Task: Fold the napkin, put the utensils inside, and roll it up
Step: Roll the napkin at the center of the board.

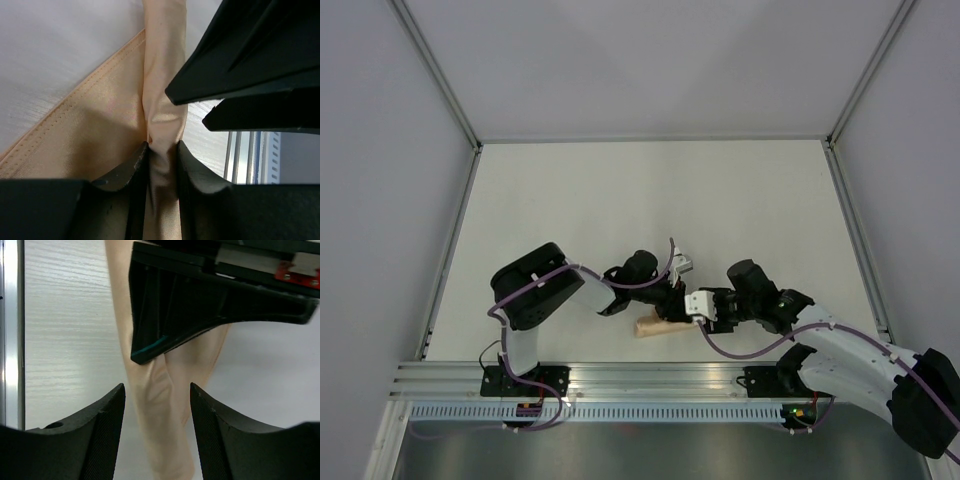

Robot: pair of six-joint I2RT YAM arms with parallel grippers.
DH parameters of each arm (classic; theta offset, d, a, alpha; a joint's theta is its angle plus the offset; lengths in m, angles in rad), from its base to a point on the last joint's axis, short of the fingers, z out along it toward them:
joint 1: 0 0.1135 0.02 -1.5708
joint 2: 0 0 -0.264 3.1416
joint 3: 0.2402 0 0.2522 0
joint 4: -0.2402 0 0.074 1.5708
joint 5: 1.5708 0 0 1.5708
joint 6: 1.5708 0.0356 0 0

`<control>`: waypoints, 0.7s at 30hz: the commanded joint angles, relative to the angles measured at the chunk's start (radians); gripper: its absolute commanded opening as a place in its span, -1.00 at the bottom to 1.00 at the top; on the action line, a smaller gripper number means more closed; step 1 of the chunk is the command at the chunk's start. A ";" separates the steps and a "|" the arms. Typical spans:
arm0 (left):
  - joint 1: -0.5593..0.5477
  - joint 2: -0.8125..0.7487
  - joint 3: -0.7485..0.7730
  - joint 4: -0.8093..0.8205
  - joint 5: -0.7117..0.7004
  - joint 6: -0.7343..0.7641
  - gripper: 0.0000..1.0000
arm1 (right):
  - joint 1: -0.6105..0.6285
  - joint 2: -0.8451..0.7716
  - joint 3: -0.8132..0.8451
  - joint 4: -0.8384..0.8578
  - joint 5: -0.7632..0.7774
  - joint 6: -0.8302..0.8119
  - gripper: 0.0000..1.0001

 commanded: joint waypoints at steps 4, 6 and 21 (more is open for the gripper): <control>0.026 0.108 -0.048 -0.336 -0.111 0.026 -0.95 | 0.082 -0.011 -0.069 0.120 0.104 -0.014 0.17; 0.035 0.108 -0.047 -0.338 -0.105 0.023 -0.95 | 0.104 -0.003 -0.085 0.154 0.131 -0.014 0.16; 0.055 0.103 -0.004 -0.367 -0.078 0.011 -0.90 | 0.188 0.063 -0.168 0.253 0.221 -0.011 -0.35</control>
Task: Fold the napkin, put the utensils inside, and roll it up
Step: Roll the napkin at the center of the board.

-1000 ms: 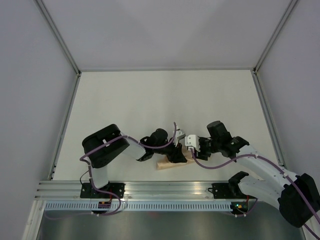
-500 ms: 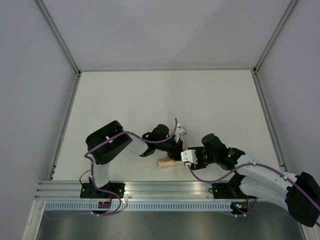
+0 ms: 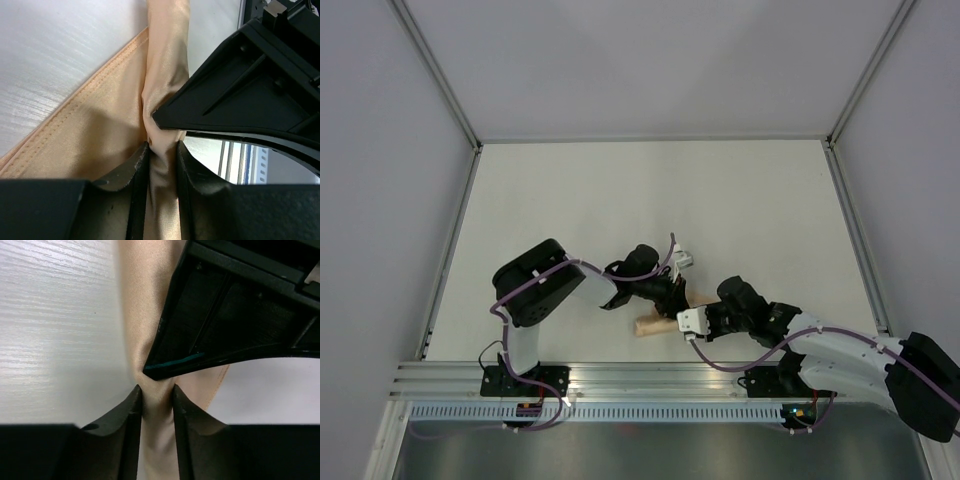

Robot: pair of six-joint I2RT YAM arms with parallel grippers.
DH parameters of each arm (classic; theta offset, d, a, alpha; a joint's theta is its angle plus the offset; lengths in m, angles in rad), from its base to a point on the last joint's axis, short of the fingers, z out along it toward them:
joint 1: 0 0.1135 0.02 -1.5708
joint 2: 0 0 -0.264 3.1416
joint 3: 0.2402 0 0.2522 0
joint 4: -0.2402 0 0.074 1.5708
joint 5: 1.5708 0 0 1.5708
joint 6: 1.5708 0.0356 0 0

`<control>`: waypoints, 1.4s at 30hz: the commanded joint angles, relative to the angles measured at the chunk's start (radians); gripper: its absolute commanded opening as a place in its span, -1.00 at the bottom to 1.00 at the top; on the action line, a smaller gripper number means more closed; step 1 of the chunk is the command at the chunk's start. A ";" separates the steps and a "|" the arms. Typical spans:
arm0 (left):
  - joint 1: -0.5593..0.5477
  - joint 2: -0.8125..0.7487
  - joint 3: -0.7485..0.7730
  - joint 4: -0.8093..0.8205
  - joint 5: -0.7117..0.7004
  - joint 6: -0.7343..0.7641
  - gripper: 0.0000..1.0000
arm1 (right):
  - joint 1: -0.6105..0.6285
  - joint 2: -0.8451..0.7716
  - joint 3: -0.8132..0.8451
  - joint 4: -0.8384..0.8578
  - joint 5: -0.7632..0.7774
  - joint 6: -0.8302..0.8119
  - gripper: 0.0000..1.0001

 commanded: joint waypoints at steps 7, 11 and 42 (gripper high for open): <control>0.039 -0.050 -0.067 -0.286 -0.170 0.040 -0.27 | 0.015 0.091 0.028 -0.091 0.010 -0.028 -0.88; 0.056 -0.154 -0.047 -0.313 -0.195 0.044 -0.02 | 0.015 0.108 0.051 -0.148 -0.007 -0.039 -0.99; 0.182 -1.176 -0.161 -0.310 -0.773 0.325 0.40 | -0.189 0.890 0.626 -0.576 -0.191 -0.064 -0.99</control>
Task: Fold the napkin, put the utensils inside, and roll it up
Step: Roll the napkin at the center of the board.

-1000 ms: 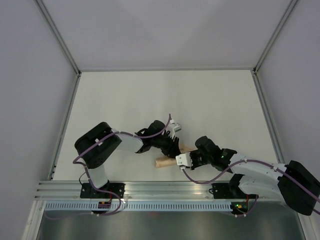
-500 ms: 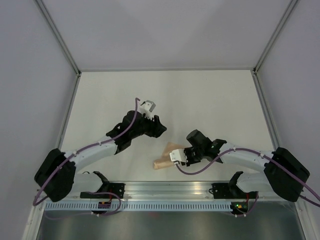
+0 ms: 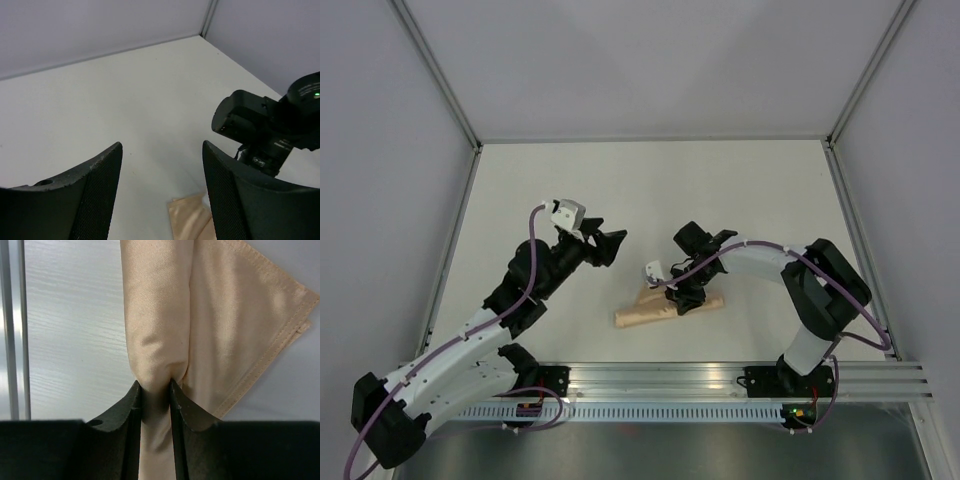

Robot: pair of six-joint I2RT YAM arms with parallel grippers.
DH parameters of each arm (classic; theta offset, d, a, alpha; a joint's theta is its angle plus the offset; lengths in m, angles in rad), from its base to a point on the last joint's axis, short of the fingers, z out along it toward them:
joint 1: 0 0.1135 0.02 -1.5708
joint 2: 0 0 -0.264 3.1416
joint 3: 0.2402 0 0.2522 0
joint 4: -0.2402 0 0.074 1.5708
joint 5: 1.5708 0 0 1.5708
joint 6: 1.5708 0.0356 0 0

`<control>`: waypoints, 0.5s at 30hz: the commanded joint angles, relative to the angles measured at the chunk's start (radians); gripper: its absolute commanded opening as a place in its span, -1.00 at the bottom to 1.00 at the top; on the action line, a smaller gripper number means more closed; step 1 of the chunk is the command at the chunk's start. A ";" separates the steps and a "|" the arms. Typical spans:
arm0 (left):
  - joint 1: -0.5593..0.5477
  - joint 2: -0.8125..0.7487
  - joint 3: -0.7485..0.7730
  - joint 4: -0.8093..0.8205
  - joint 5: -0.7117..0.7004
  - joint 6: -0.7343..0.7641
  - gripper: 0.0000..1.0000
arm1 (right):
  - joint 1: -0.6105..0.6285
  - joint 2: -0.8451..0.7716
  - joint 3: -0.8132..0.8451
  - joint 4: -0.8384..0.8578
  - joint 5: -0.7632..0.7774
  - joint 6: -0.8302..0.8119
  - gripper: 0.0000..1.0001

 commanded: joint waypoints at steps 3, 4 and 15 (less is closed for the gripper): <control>-0.012 -0.090 0.010 0.051 0.046 0.157 0.40 | -0.061 0.215 0.030 -0.126 0.126 0.005 -0.99; -0.018 -0.095 0.010 0.052 0.057 0.180 0.40 | -0.065 0.226 0.039 -0.130 0.127 0.014 -0.99; -0.329 -0.063 -0.014 0.056 -0.076 0.529 0.42 | -0.087 0.309 0.097 -0.140 0.146 0.074 -0.99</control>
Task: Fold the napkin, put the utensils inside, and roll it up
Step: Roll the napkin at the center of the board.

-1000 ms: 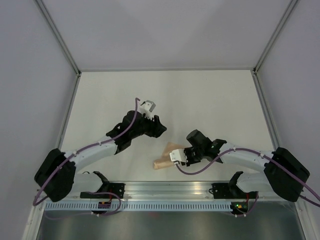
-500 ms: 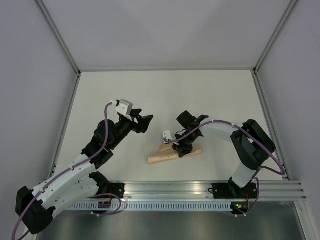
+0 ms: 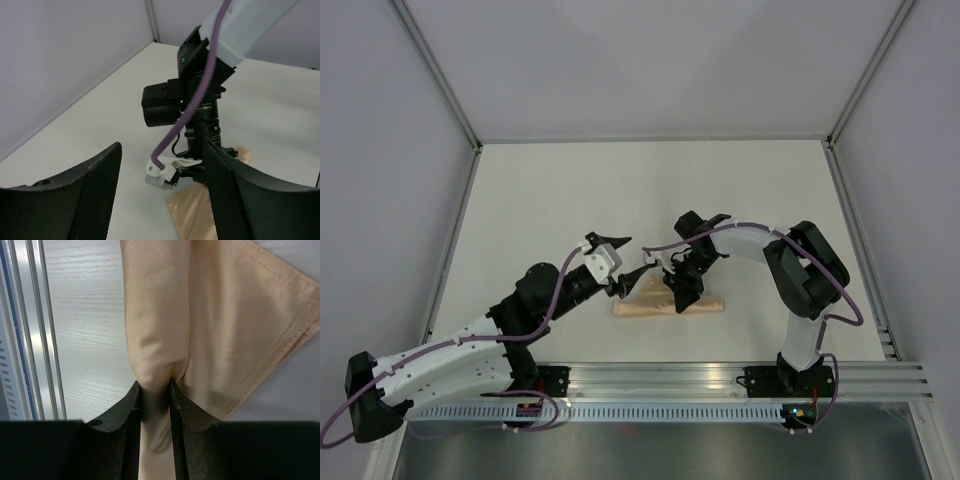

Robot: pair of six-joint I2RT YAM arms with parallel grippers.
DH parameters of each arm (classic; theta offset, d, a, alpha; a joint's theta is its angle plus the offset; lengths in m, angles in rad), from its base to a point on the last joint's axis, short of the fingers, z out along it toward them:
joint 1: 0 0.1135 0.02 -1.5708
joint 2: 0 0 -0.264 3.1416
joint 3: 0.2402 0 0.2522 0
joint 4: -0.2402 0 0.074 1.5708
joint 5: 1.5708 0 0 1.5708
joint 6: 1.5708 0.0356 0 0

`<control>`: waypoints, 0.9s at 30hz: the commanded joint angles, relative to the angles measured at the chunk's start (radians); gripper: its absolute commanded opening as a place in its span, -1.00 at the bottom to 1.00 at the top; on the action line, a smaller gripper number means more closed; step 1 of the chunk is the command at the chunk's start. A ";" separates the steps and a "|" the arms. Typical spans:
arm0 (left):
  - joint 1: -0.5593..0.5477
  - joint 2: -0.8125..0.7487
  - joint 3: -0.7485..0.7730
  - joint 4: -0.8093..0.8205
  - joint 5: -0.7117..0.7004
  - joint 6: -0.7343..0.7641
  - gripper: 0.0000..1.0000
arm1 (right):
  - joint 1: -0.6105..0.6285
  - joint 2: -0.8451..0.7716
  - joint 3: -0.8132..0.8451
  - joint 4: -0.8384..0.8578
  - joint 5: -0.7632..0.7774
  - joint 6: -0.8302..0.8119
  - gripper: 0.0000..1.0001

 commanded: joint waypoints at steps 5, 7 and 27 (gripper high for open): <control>-0.241 0.120 0.009 0.006 -0.184 0.270 0.43 | -0.009 0.139 -0.064 0.033 0.276 -0.033 -0.99; -0.284 0.160 0.019 -0.040 -0.198 0.279 0.43 | -0.012 0.139 -0.065 0.034 0.276 -0.028 -0.99; -0.393 0.689 -0.124 0.297 -0.291 0.204 0.29 | -0.015 0.160 -0.045 0.028 0.282 -0.008 -0.99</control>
